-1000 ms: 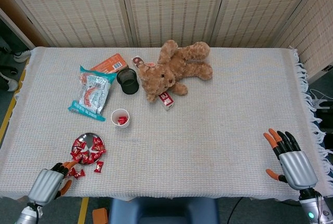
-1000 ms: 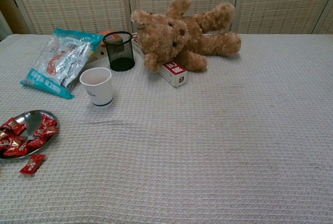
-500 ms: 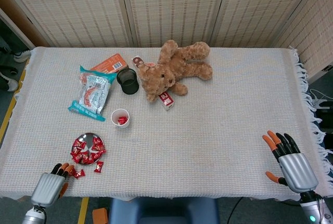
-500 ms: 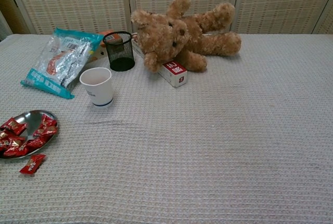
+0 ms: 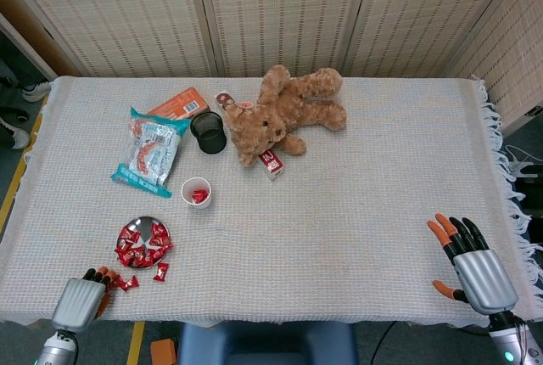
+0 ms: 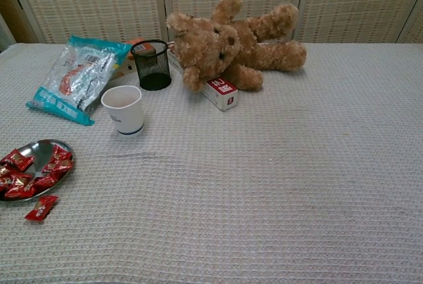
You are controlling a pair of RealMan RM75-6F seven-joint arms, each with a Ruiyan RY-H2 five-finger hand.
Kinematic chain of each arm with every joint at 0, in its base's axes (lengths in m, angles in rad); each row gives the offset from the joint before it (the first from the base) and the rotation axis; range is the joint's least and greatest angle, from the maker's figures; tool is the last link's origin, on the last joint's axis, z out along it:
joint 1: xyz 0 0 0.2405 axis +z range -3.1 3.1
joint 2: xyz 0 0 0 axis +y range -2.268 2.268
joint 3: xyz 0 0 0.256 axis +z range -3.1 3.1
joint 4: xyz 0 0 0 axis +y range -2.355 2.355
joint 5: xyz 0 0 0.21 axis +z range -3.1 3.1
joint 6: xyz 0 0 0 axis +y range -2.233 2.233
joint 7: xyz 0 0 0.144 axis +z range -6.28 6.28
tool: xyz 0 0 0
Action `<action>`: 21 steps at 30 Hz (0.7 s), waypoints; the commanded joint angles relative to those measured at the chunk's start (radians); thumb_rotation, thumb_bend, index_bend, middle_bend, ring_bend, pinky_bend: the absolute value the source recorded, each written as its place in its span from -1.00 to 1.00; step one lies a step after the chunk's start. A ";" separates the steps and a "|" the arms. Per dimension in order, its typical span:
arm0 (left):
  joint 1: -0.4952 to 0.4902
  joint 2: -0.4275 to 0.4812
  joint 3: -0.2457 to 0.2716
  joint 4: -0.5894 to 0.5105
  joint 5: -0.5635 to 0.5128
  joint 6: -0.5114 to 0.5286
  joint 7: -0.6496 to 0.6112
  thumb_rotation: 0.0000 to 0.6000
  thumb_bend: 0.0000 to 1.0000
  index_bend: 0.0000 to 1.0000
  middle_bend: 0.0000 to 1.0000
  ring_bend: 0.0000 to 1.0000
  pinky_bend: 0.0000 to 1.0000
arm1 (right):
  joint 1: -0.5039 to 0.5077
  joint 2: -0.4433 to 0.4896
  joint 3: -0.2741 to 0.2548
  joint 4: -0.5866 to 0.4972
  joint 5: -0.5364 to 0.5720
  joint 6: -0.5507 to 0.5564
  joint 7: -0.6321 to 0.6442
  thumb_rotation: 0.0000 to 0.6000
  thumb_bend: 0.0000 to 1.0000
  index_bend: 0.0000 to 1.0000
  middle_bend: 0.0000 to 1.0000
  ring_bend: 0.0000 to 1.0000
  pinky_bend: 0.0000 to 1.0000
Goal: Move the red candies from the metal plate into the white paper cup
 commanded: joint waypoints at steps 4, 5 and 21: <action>0.001 -0.022 -0.008 0.032 0.015 0.006 -0.019 1.00 -0.26 -0.27 -0.19 -0.12 0.93 | 0.001 0.000 0.000 0.000 0.001 -0.002 0.000 1.00 -0.96 -1.00 -1.00 -1.00 -1.00; 0.002 -0.026 -0.009 0.036 0.020 0.012 -0.027 1.00 -0.26 -0.24 -0.15 -0.09 0.94 | 0.001 0.000 0.000 0.000 0.001 -0.003 -0.001 1.00 -0.96 -1.00 -1.00 -1.00 -1.00; 0.001 -0.065 -0.024 0.107 0.068 0.061 -0.118 1.00 -0.23 0.12 0.17 0.11 0.98 | 0.004 -0.004 0.003 -0.001 0.013 -0.015 -0.009 1.00 -0.96 -1.00 -1.00 -1.00 -1.00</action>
